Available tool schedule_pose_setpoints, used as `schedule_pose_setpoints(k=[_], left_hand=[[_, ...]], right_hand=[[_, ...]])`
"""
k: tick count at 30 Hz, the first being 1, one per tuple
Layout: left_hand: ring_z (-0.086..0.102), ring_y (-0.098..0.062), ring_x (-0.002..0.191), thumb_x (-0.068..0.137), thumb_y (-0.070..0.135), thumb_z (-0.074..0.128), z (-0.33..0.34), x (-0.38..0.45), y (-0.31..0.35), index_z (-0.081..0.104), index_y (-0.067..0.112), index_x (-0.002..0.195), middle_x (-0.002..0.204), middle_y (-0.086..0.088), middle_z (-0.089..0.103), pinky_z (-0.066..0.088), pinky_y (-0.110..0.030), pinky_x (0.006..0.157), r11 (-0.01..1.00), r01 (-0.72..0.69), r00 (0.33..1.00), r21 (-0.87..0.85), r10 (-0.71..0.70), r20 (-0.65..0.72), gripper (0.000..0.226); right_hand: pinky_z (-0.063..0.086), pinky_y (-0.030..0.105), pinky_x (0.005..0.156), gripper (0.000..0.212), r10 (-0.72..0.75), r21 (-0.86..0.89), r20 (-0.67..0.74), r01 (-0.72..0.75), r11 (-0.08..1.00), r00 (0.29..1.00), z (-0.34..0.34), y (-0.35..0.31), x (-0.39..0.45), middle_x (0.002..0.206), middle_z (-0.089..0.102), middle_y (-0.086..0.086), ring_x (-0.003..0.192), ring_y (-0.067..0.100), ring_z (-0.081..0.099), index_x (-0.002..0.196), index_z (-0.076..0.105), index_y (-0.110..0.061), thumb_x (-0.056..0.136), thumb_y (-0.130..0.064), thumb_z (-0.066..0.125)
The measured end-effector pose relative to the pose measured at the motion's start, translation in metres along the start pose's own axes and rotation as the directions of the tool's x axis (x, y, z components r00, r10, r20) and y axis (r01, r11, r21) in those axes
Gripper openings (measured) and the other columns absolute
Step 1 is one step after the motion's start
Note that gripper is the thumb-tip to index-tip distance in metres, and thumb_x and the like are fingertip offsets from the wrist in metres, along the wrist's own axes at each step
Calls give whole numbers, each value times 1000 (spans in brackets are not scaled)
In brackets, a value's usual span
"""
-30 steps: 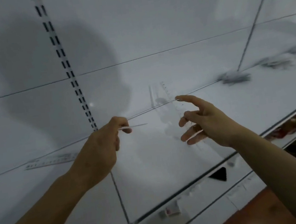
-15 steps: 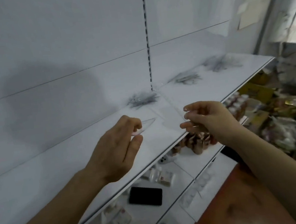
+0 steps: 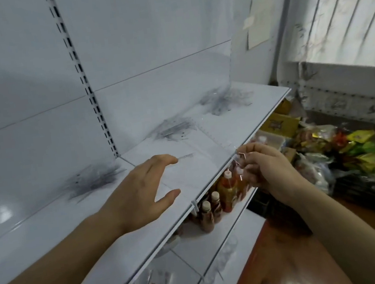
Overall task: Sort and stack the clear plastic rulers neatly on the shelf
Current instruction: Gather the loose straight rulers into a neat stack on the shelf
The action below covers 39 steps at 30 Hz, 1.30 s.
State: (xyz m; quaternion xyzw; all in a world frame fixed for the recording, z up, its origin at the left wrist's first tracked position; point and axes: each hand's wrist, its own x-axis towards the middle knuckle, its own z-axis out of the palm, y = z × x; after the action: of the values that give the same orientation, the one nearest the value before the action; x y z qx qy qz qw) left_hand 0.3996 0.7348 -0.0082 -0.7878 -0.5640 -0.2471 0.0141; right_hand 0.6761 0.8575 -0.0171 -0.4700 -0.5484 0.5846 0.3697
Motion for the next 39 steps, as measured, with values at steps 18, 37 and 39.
schedule_pose_setpoints(k=[18, 37, 39], left_hand=[[54, 1, 115, 79, 36, 81, 91, 217, -80, 52, 33, 137, 131, 22, 56, 48, -29, 99, 990, 93, 986, -105, -106, -128, 65], [53, 4, 115, 79, 27, 80, 141, 301, -71, 42, 45, 134, 122, 25, 51, 44, -14, 94, 907, 417, 876, -51, -417, -241, 68], [52, 5, 115, 77, 21, 81, 142, 301, -67, 45, 43, 132, 120, 21, 50, 41, -10, 93, 905, 421, 861, -66, -421, -286, 69]], right_hand=[[45, 29, 55, 15, -183, -190, -124, 158, 969, 975, -67, -27, 232, 70, 71, 3, 59, 15, 58, 97, 70, -17, 101, -28, 61], [49, 33, 57, 46, -488, -827, 232, 434, 357, 842, -108, -67, 444, 63, 58, -8, 60, 11, 55, 111, 51, -29, 91, -69, 54], [49, 32, 60, 31, -538, -699, 405, 630, 340, 739, -95, -69, 433, 62, 57, -11, 58, 4, 54, 110, 58, -27, 97, -55, 54]])
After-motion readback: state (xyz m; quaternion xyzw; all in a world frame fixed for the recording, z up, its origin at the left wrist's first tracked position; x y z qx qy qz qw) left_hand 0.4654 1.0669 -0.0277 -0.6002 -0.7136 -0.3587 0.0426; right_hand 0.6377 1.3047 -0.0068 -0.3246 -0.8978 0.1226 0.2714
